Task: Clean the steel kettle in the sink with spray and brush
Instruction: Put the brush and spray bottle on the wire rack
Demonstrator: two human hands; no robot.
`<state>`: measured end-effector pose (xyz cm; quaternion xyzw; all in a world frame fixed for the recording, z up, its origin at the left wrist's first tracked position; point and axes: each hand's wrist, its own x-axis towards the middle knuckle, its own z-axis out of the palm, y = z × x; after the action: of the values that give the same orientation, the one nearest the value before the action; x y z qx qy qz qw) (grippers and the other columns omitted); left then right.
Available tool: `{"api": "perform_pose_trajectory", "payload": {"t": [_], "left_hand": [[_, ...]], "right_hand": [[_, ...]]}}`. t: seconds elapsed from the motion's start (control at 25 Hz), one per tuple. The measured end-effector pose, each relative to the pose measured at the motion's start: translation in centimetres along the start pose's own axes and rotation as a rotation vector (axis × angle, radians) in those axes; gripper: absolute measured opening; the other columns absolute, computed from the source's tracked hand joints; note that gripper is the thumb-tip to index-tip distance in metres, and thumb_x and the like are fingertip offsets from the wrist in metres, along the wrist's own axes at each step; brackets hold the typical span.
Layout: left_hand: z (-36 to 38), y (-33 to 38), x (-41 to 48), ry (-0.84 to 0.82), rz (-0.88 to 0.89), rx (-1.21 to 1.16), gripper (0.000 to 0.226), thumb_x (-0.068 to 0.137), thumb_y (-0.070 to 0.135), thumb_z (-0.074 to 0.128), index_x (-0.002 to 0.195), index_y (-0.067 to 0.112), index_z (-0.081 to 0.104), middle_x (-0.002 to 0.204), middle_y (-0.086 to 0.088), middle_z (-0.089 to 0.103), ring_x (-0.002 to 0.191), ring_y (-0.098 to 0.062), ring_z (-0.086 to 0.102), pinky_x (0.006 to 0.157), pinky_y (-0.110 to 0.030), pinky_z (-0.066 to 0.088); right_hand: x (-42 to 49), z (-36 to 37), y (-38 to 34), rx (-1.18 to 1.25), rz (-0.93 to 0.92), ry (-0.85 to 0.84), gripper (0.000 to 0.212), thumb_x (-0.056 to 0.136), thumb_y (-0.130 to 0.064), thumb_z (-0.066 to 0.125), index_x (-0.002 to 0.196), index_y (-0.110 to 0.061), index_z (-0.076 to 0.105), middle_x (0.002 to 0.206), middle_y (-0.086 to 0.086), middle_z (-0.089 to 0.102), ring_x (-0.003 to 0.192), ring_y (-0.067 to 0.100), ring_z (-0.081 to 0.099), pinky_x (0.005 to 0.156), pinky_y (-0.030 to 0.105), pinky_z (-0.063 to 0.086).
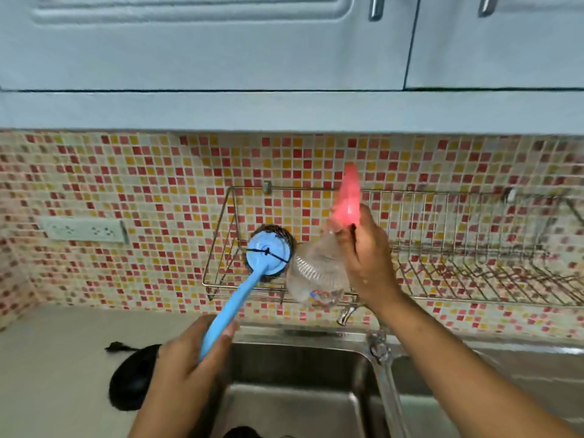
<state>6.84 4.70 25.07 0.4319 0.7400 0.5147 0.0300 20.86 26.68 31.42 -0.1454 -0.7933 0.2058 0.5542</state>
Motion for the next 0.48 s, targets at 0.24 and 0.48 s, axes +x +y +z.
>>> {"api": "perform_pose_trajectory", "payload": {"t": [0.24,0.48], "left_hand": [[4.6,-0.3,8.7,-0.013,-0.133,0.066,0.026,0.094,0.023,0.054,0.074,0.007,0.055,0.059,-0.007,0.052,0.049,-0.017,0.048,0.045,-0.031,0.039],[7.2,-1.9,11.0,-0.085,-0.321,0.147,0.030,0.090,0.019,0.054,0.062,0.010,0.049,0.056,-0.003,0.048,0.048,-0.013,0.046,0.046,-0.024,0.039]], "right_hand": [[4.8,3.9,5.1,-0.303,0.085,-0.120,0.035,0.099,-0.028,0.045,0.118,0.001,0.050,0.092,0.016,0.066,0.073,0.030,0.065,0.055,0.028,0.039],[4.7,6.6,8.6,-0.405,0.334,-0.243,0.036,0.100,-0.037,0.042,0.111,-0.004,0.052,0.092,0.015,0.068,0.080,0.032,0.066,0.060,0.036,0.048]]}}
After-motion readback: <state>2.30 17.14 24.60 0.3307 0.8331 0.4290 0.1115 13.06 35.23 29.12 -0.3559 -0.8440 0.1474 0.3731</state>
